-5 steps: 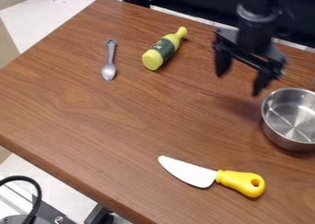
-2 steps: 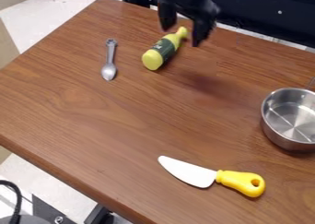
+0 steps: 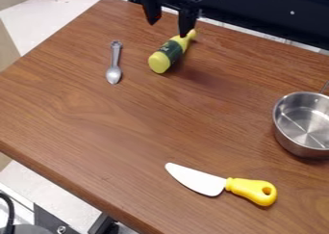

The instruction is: Move the yellow bottler in the middle of the table

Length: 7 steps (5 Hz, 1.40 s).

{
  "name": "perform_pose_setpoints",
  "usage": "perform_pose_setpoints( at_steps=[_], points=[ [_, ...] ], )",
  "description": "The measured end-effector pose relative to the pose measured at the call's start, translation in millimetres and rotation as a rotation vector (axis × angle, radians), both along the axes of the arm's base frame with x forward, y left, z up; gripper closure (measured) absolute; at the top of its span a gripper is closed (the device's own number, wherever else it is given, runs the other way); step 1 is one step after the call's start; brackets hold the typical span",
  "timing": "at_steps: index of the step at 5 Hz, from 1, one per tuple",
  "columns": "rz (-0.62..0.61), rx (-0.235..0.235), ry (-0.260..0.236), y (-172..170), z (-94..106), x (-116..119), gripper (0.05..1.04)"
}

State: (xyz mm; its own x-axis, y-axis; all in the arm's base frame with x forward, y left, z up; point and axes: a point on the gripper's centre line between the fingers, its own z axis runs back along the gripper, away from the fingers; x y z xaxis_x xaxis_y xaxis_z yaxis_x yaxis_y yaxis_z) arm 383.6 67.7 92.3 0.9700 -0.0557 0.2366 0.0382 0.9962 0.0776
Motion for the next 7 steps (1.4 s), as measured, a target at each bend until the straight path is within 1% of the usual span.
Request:
perform_pose_setpoints(
  at_steps=[2, 3, 4, 6, 7],
  points=[
    [0.006, -0.017, 0.058, 7, -22.4, 3, 0.085],
    [0.010, -0.063, 0.093, 4, -32.2, 4, 0.085],
    [0.030, -0.041, 0.085, 8, -32.5, 6, 0.085],
    [0.046, 0.010, 0.077, 7, -43.7, 3, 0.085],
    [0.054, 0.004, 0.105, 7, -55.2, 1, 0.085]
  ],
)
